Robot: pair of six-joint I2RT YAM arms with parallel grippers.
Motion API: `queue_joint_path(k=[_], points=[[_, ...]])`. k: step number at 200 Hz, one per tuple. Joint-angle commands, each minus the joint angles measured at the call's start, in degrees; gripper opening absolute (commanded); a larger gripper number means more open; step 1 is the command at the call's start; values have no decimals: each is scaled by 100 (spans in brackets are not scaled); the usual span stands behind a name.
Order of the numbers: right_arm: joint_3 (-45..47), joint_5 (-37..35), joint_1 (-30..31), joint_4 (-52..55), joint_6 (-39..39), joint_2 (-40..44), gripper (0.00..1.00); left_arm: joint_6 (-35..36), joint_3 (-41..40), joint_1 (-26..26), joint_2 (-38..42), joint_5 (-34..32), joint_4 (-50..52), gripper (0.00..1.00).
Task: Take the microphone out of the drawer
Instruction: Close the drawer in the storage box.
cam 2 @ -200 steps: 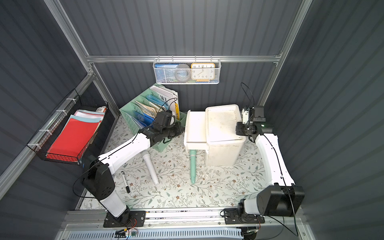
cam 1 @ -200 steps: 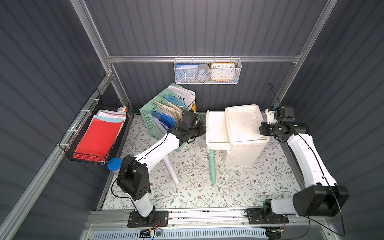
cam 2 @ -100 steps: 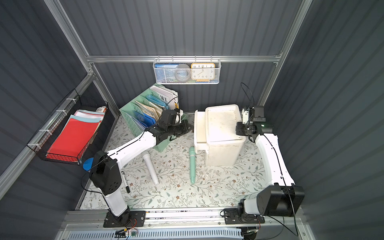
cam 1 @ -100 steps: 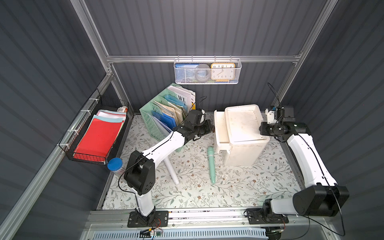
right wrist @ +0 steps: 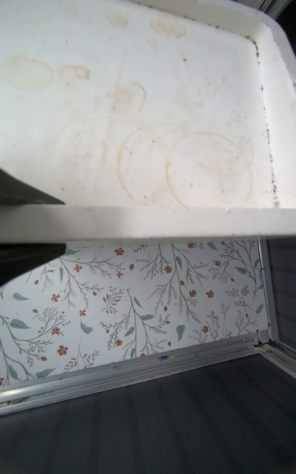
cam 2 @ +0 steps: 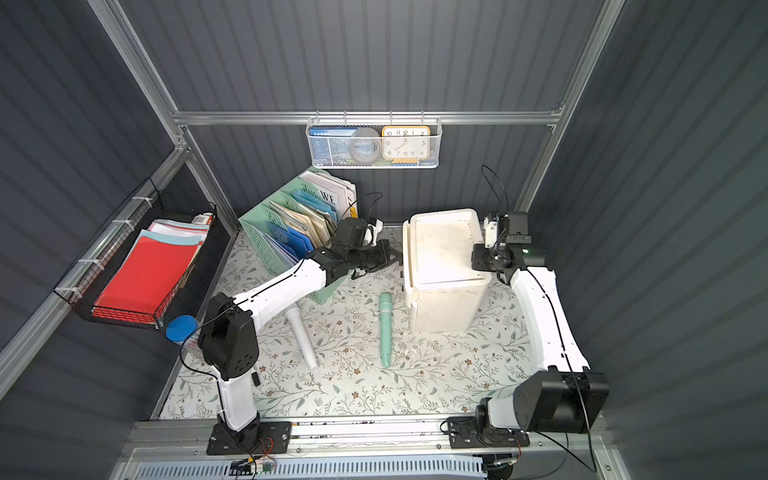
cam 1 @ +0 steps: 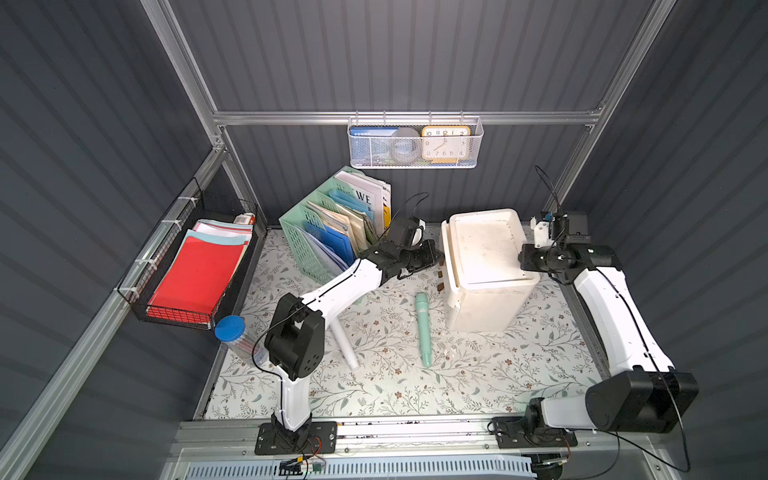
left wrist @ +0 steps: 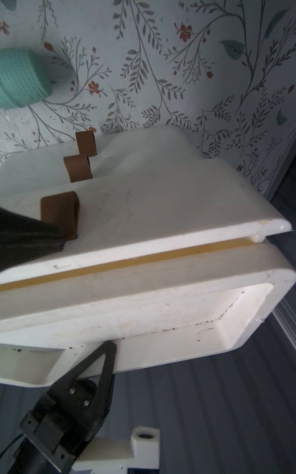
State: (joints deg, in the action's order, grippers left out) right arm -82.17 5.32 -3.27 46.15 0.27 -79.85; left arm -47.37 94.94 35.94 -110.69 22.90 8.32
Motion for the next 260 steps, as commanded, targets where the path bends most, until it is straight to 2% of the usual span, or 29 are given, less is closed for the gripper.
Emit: queue_joint_path(k=[1, 77, 117, 148, 159, 176, 221, 260], points=[[318, 1084, 98, 628, -495, -162, 6, -31, 245, 75, -174, 302, -102, 0], [332, 1076, 98, 646, -494, -149, 6, 18, 457, 99, -315, 510, 41, 1], [332, 1070, 99, 646, -493, -170, 6, 18, 351, 66, -181, 446, 40, 12], [320, 1059, 98, 652, -488, -166, 6, 53, 205, -7, -78, 388, 137, 29], [318, 1043, 103, 653, -489, -166, 6, 44, 57, -62, 15, 383, 111, 38], [316, 1041, 100, 650, -492, -162, 6, 35, -163, -126, 181, 71, 93, 45], [313, 1077, 98, 672, -486, -171, 6, -316, -740, -189, 422, -184, -239, 49], [311, 1072, 98, 667, -490, -151, 6, -976, -1261, -228, 311, -22, -948, 49]])
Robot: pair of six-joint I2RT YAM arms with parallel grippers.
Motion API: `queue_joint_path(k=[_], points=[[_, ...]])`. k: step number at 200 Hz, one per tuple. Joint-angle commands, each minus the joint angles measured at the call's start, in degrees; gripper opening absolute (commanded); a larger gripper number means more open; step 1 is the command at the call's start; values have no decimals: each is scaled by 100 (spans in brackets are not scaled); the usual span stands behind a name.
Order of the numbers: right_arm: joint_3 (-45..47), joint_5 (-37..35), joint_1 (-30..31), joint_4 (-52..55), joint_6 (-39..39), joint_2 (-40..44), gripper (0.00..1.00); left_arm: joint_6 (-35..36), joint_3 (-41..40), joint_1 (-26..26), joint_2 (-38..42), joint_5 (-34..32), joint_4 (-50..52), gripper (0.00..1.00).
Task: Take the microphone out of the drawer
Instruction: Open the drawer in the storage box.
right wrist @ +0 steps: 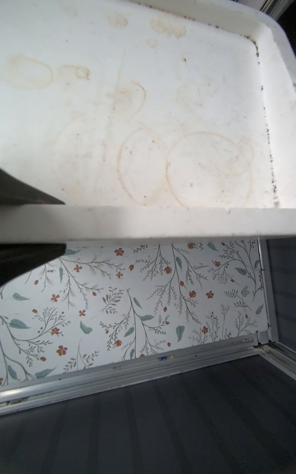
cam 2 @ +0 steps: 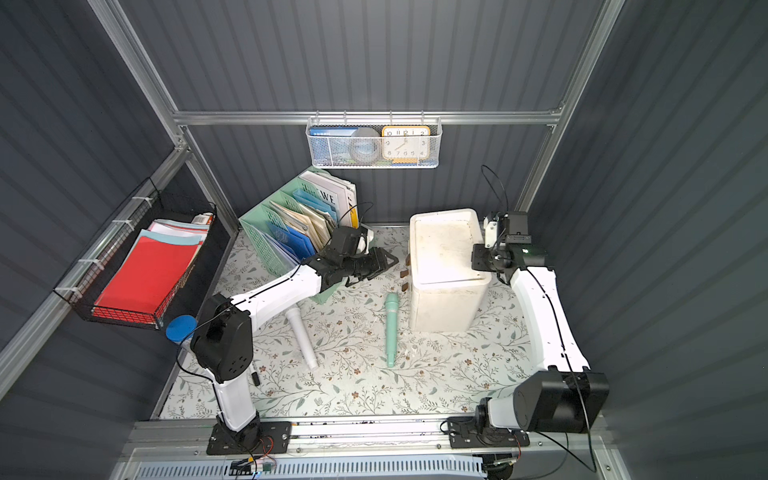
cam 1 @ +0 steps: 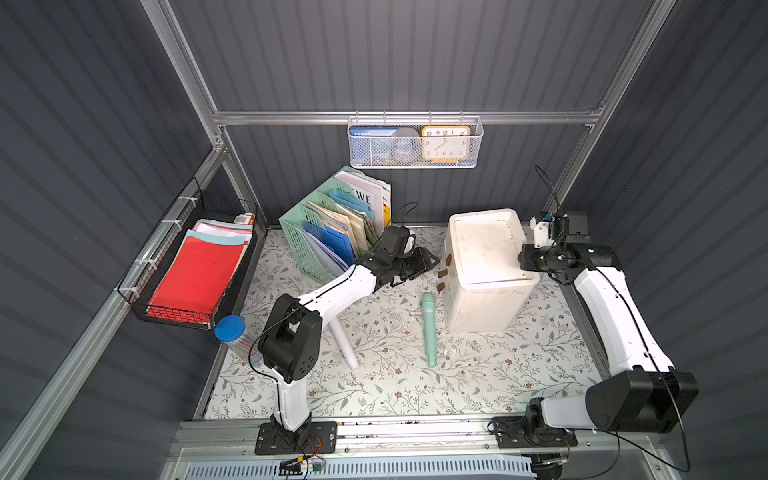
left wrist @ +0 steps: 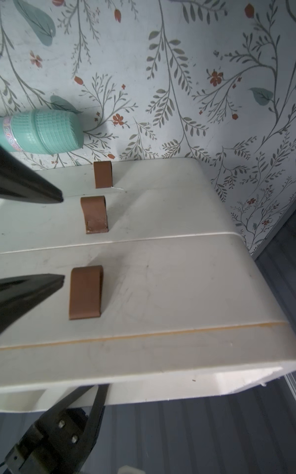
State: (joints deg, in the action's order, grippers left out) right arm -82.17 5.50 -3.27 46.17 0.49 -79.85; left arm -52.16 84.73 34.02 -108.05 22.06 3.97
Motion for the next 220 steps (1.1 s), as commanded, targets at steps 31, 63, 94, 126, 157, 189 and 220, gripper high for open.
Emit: queue_joint_path(k=[31, 63, 94, 126, 157, 189, 220], points=[[306, 1067, 98, 669, -506, -144, 6, -742, -158, -48, -247, 274, -722, 51], [303, 1041, 98, 675, -502, -119, 6, -999, -94, -89, -547, 582, -839, 57], [312, 1021, 98, 668, -497, -114, 6, -1181, -121, -115, -690, 724, -948, 59], [324, 1032, 98, 659, -504, -125, 6, -1287, -143, -124, -778, 842, -1064, 59], [333, 1026, 100, 653, -506, -118, 6, -1407, -141, -124, -908, 1002, -1249, 58], [333, 1010, 98, 665, -502, -118, 6, -1542, -136, -124, -1046, 1166, -1422, 57], [340, 1006, 98, 665, -504, -114, 6, -1639, -121, -124, -1161, 1278, -1496, 56]])
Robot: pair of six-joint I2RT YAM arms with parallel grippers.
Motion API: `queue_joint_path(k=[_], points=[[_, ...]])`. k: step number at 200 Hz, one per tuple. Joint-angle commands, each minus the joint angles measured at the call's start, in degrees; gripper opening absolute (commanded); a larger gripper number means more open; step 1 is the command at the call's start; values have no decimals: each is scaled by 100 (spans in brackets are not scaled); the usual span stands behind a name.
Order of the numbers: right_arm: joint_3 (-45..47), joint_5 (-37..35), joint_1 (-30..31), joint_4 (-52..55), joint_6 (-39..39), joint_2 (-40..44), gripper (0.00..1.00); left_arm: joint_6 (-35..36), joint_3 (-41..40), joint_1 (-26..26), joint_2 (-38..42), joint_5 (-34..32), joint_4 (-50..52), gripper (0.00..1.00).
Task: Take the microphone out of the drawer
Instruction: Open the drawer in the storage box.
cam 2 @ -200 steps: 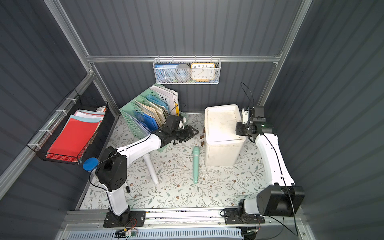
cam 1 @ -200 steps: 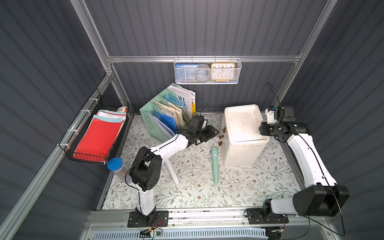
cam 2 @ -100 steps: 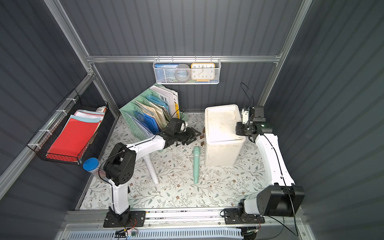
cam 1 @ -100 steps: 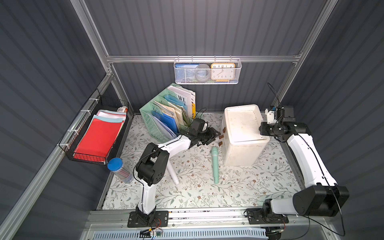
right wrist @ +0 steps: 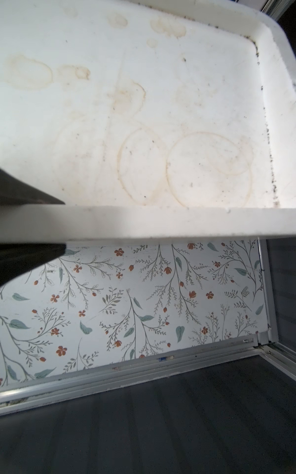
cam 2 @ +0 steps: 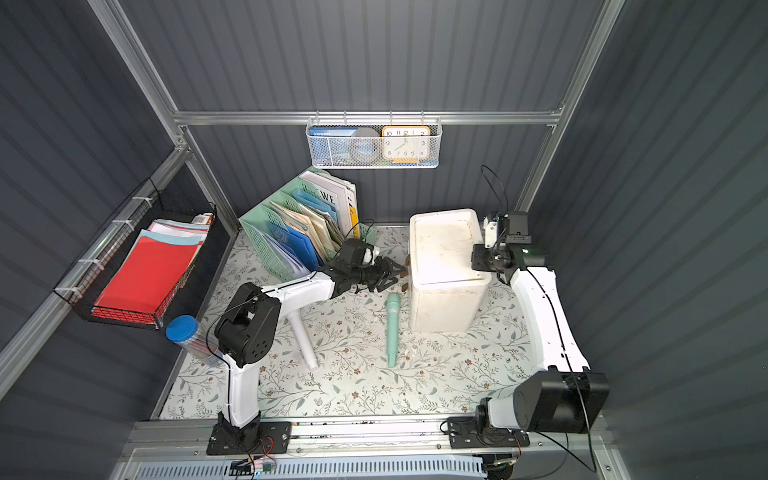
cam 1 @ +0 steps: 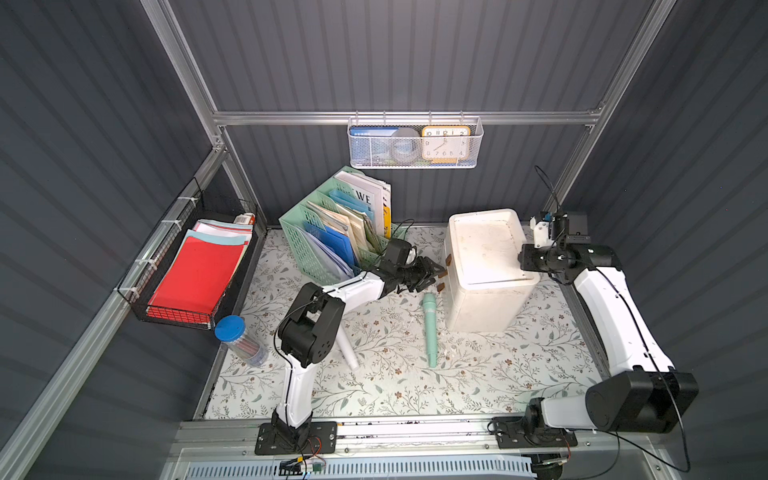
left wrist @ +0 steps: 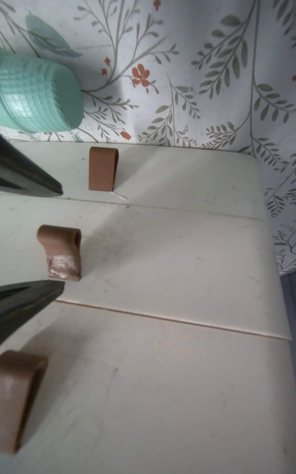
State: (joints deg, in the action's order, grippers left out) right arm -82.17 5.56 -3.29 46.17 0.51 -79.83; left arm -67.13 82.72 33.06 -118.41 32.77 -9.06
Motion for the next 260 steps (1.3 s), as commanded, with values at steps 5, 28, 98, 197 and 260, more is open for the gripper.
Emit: queue_joint_path(k=[5, 28, 98, 197, 260], points=[[342, 999, 105, 665, -507, -126, 6, -164, 78, -28, -130, 212, -225, 56], [344, 1017, 101, 680, -503, -138, 6, -194, 61, -28, -148, 237, -311, 55], [359, 991, 101, 680, -495, -119, 6, -383, 16, -28, -235, 282, -647, 41], [350, 974, 100, 683, -496, -134, 6, -394, -124, -28, -138, 282, -773, 0], [311, 703, 100, 710, -471, -138, 0, -349, -397, -141, 110, 99, -755, 0]])
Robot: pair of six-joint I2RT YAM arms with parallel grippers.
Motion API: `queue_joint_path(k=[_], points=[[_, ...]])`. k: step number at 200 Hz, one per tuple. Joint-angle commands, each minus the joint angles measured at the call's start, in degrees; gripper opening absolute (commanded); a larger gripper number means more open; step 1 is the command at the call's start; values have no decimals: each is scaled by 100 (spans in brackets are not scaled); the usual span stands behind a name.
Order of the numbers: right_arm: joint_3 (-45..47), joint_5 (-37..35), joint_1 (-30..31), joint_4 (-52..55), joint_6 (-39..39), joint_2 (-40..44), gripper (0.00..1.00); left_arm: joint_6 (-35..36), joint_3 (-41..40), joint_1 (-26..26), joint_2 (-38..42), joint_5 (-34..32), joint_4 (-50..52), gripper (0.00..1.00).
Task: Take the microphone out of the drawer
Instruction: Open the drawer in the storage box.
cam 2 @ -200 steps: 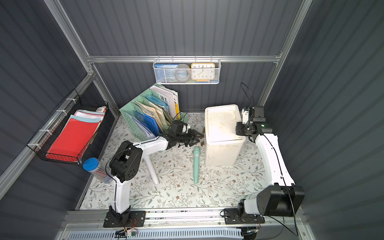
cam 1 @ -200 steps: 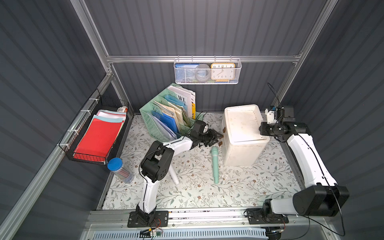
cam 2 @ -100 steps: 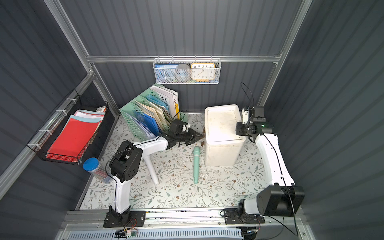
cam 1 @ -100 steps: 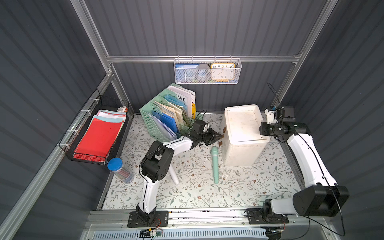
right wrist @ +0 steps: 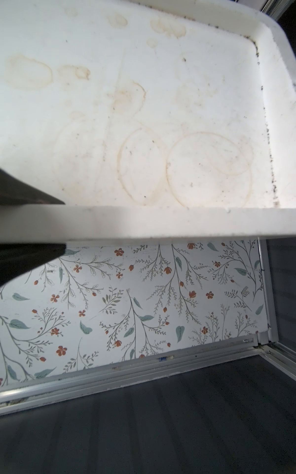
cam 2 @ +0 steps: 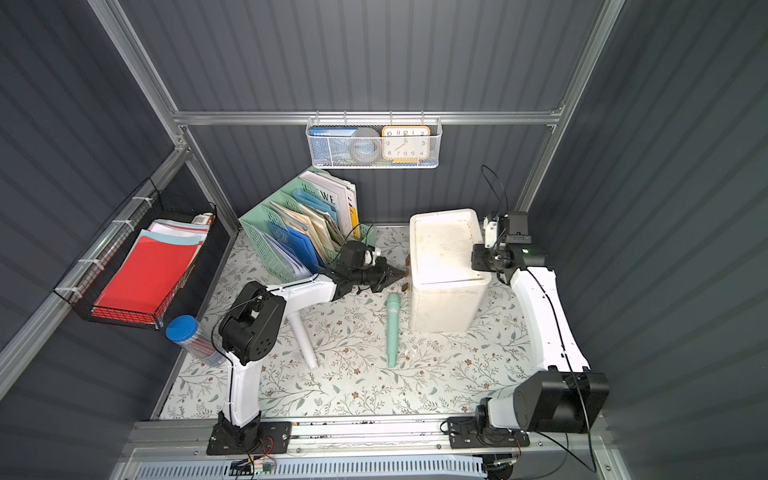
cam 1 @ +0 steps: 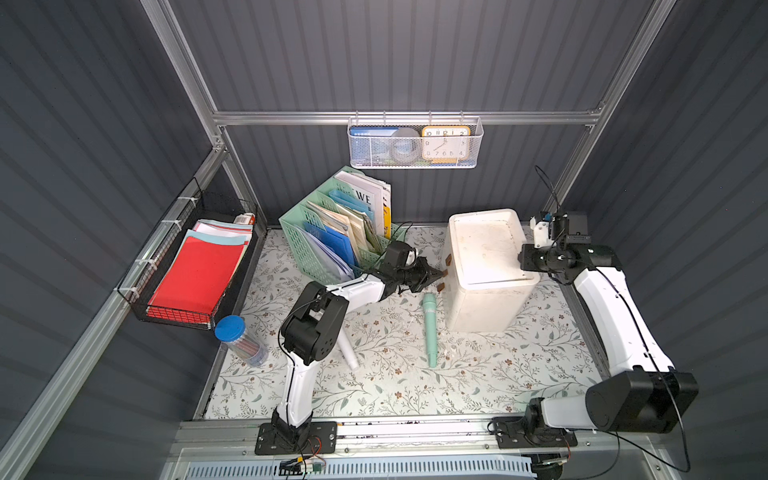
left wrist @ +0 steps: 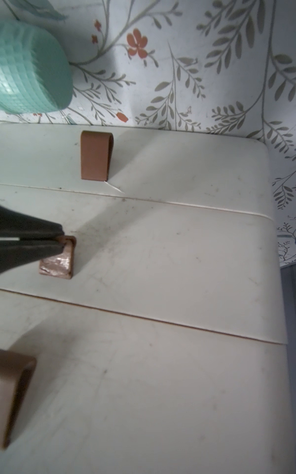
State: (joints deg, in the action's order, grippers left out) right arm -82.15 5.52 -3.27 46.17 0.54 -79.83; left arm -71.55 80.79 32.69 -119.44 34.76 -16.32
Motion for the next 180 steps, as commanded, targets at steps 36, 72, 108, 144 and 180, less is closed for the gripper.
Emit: queue_joint_path(k=[36, 72, 108, 144, 180], points=[[287, 417, 99, 744, -484, -125, 0, 261, -453, -225, 474, -264, 138, 0], [150, -114, 89, 876, -512, -180, 0, 483, -627, -365, 727, -441, 404, 0], [96, -361, 42, 911, -556, -210, 0, 568, -732, -555, 922, -521, 482, 0], [116, -489, 2, 917, -584, -198, 0, 754, -1064, -752, 1156, -747, 776, 0], [85, -498, -58, 908, -600, -209, 0, 960, -1145, -869, 1428, -1276, 1255, 0]])
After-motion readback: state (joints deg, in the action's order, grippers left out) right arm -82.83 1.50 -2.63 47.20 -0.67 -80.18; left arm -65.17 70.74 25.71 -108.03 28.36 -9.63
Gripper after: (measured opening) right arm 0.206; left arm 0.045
